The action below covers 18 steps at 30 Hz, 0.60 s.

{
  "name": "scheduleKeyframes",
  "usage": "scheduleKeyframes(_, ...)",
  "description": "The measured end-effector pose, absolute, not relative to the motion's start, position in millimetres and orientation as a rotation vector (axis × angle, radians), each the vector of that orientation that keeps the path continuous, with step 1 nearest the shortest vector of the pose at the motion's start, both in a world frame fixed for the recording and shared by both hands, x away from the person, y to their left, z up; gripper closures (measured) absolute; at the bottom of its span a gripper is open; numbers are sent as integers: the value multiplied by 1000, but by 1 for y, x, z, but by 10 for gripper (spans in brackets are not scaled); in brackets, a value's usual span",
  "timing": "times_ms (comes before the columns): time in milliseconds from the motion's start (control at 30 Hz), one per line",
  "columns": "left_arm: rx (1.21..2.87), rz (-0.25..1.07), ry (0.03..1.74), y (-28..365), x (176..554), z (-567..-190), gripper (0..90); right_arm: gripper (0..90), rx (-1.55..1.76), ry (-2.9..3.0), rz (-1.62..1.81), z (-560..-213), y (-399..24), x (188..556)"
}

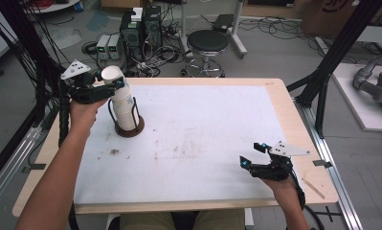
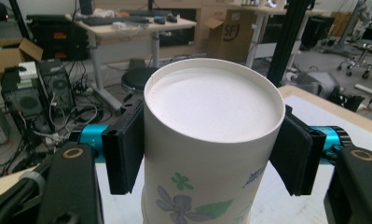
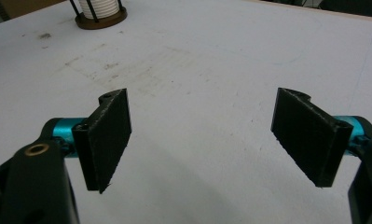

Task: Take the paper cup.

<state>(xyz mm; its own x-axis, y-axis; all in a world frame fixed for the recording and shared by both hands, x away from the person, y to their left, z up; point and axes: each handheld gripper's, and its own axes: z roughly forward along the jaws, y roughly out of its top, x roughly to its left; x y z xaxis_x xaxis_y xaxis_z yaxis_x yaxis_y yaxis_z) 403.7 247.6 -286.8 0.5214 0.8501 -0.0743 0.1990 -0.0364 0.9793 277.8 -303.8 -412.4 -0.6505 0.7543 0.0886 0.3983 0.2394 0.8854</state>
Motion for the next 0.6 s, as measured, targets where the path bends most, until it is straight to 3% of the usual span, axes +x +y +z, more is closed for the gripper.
scheduleKeyframes(600, 1484, 619, 764, 245, 367, -253, 346, 205, 1055, 2164, 1386, -412, -300, 278)
